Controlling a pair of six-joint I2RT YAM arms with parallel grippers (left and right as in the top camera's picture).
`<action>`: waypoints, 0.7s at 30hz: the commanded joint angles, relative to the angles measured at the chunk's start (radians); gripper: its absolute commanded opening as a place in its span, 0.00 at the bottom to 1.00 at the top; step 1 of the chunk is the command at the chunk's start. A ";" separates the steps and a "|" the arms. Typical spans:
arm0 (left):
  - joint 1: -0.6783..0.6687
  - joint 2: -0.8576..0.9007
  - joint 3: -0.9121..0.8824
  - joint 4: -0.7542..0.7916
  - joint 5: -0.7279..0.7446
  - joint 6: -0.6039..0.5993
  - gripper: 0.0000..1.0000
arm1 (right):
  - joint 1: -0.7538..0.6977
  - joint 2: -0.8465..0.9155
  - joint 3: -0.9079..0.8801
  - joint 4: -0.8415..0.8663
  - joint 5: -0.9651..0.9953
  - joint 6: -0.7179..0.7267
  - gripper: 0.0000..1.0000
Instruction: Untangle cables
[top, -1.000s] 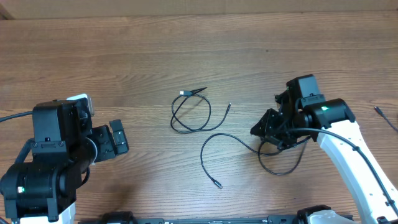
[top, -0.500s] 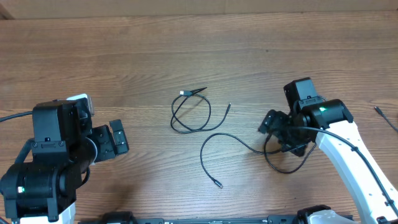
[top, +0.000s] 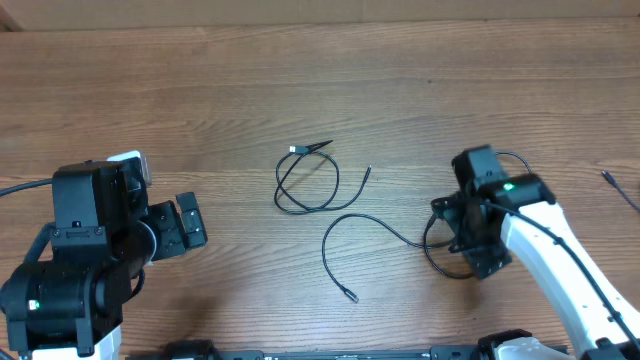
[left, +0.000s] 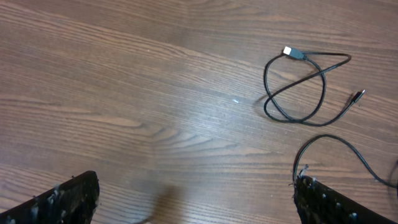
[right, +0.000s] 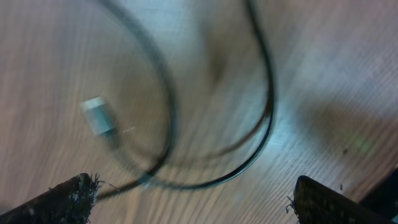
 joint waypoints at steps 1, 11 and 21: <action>0.007 0.002 0.013 0.000 0.011 0.016 1.00 | 0.003 -0.003 -0.089 0.060 0.007 0.193 1.00; 0.007 0.002 0.013 0.000 0.011 0.016 1.00 | 0.004 -0.002 -0.220 0.277 -0.066 0.208 1.00; 0.007 0.002 0.013 0.000 0.011 0.016 1.00 | 0.004 -0.002 -0.282 0.350 -0.142 0.226 1.00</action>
